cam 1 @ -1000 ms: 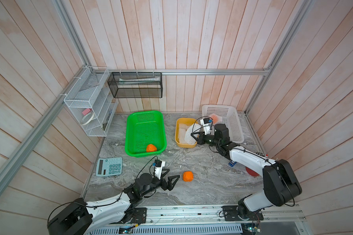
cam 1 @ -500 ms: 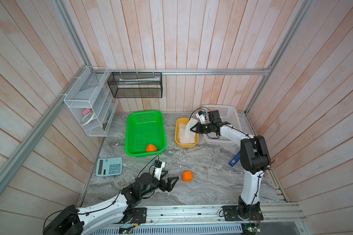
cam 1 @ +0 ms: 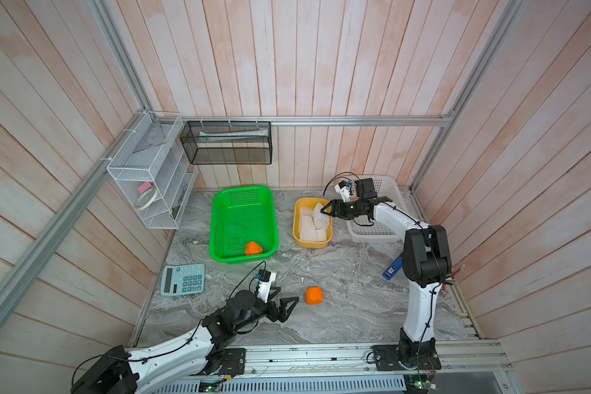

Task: Remove foam nets from oranges
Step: Place the foam net into the storage box.

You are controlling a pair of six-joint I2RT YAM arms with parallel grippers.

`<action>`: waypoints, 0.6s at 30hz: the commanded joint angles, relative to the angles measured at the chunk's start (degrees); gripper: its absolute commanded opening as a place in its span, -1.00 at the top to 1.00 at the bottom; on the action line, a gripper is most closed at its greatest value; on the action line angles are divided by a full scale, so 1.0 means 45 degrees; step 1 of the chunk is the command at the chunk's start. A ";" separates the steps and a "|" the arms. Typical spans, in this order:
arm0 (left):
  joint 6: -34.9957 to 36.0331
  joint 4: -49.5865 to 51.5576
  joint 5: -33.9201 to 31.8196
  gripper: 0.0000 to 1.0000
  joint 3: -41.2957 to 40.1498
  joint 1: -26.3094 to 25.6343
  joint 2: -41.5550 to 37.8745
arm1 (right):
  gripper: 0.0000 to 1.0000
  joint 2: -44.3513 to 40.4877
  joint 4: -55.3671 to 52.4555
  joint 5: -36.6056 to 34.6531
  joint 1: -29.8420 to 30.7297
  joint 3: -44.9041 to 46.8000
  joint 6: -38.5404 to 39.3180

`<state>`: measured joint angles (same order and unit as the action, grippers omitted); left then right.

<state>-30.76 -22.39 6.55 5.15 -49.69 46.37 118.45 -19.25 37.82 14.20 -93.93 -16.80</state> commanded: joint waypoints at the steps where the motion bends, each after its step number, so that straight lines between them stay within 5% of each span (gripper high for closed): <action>1: -0.0096 -0.0013 -0.0156 -1.00 0.0109 -0.0051 -0.0108 | -0.47 -0.0573 -0.0480 0.0004 -0.0044 -0.0207 0.0366; 10: -0.0058 0.0008 -0.0196 -0.99 0.0109 -0.0036 -0.0062 | -0.41 -0.1100 -0.0538 -0.0409 -0.0010 0.0629 0.0821; 18: 0.0012 0.0372 -0.0406 -1.00 0.0660 -0.0051 0.0614 | -0.49 -0.4231 0.1903 -0.1379 0.0425 0.3264 0.1236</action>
<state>-31.09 -22.09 5.87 5.50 -49.69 47.70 105.65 -16.53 33.65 14.96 -81.97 -13.32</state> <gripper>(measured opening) 0.997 0.743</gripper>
